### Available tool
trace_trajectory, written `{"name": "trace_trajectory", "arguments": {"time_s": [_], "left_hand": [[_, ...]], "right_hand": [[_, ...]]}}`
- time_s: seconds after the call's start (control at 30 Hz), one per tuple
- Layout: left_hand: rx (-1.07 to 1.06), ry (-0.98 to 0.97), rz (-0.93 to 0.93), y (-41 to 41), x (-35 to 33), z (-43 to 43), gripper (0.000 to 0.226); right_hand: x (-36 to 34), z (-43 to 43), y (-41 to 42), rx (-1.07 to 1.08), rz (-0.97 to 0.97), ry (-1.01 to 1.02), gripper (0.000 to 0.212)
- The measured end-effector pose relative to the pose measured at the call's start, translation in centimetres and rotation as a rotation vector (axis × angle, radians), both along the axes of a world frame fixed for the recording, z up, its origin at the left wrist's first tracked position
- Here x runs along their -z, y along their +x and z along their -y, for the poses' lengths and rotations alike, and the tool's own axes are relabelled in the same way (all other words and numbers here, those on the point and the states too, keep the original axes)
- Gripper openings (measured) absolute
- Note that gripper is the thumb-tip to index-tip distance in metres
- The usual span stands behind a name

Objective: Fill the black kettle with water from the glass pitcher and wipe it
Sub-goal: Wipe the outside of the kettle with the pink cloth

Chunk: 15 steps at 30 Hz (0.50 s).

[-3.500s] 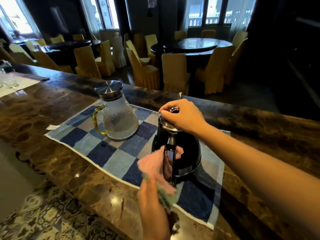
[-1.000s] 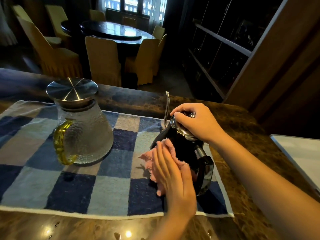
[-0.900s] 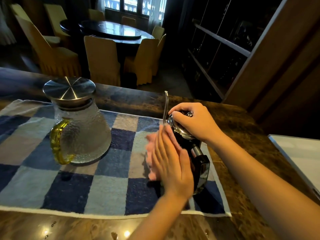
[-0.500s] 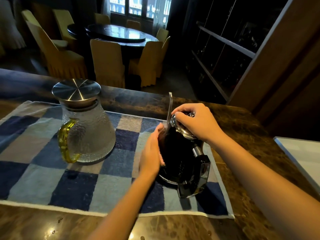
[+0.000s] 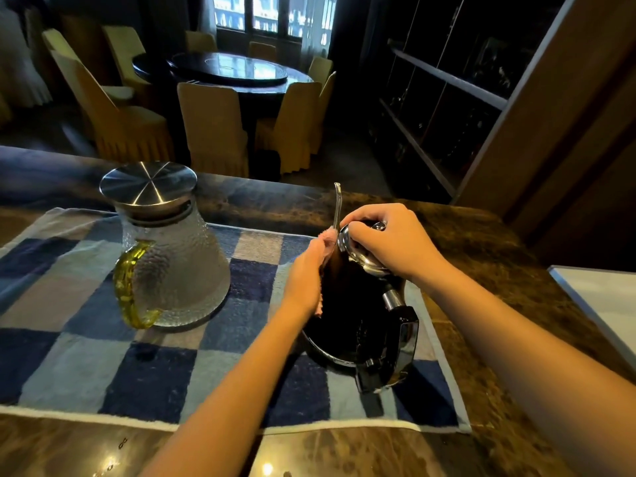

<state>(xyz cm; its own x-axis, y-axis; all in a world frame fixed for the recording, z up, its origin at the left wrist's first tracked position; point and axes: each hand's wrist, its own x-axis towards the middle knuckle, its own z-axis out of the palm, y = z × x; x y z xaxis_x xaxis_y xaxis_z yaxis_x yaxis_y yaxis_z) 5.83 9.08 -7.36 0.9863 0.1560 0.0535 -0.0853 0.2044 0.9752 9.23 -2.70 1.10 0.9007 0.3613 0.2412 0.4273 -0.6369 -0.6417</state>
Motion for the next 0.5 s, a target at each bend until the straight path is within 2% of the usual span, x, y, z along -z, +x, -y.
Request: {"name": "trace_trajectory", "arguments": {"time_s": [0.07,0.17,0.2,0.27,0.33,0.4,0.5], "left_hand": [[-0.042,-0.107,-0.055,-1.1,1.0,-0.2,0.037],[-0.252,0.006,-0.156,-4.3,3.7,2.2,0.041],[-0.316,0.058,-0.134,-6.0,4.2,3.7,0.037],[-0.358,0.203,0.004,-8.9,3.8,6.6,0.04],[-0.368,0.292,0.135,-9.6,3.2,8.3,0.053],[-0.347,0.298,0.238,-8.3,1.8,8.3,0.058],[-0.351,0.302,0.354,-5.6,-1.1,6.9,0.05]], "right_hand": [[0.0,0.0,-0.1,0.001,0.0,-0.001,0.021],[0.1,0.2,0.0,0.021,-0.006,0.003,0.019],[0.2,0.3,0.0,0.024,-0.004,0.002,0.019],[0.2,0.3,0.1,0.024,0.004,0.005,0.02],[0.3,0.2,0.1,0.024,0.007,0.011,0.02],[0.4,0.1,0.1,0.019,0.003,0.011,0.017],[0.3,0.0,0.3,0.011,0.005,0.013,0.013]]}}
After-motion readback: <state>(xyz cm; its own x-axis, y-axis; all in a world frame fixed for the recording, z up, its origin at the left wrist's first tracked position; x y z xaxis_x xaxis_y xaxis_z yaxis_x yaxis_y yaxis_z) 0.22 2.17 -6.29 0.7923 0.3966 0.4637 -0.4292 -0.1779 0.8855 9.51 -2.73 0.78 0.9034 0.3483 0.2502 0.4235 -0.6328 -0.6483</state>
